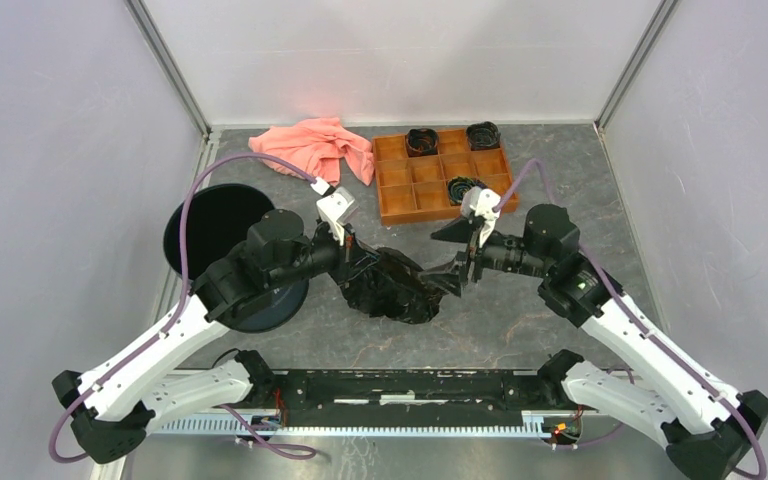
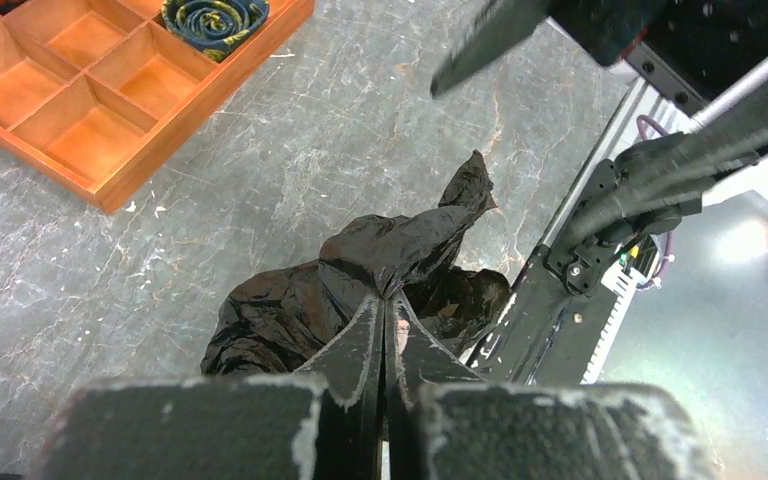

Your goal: Put the trash bags into the trash bin

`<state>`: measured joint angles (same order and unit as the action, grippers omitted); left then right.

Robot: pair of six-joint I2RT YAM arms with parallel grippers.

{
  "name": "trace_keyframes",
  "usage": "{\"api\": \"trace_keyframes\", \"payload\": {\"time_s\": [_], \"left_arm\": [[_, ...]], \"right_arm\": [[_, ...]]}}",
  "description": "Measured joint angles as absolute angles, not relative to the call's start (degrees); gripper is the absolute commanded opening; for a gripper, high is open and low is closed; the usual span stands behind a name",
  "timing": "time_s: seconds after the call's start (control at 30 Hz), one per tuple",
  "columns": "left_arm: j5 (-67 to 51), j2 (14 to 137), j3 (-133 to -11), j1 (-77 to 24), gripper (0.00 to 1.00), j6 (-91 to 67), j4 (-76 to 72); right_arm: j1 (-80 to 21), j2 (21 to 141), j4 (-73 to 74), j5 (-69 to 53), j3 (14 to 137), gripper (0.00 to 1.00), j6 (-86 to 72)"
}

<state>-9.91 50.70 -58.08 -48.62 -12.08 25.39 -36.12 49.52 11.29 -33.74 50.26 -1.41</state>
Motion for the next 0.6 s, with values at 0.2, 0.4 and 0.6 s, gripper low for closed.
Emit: {"api": "trace_keyframes", "payload": {"time_s": [0.2,0.4,0.6], "left_arm": [[-10.9,51.0,-59.2,-48.6,0.02,-11.4,26.3],[-11.4,50.8,-59.3,-48.6,0.02,-11.4,27.0],[-13.4,50.7,-59.4,-48.6,0.02,-10.7,27.4]], "right_arm": [[-42.9,55.5,7.8,-35.3,51.9,0.75,-2.2],[-43.9,60.7,10.0,-30.0,52.8,0.61,0.2],[-44.4,61.8,9.6,-29.9,52.8,0.70,0.2]]}}
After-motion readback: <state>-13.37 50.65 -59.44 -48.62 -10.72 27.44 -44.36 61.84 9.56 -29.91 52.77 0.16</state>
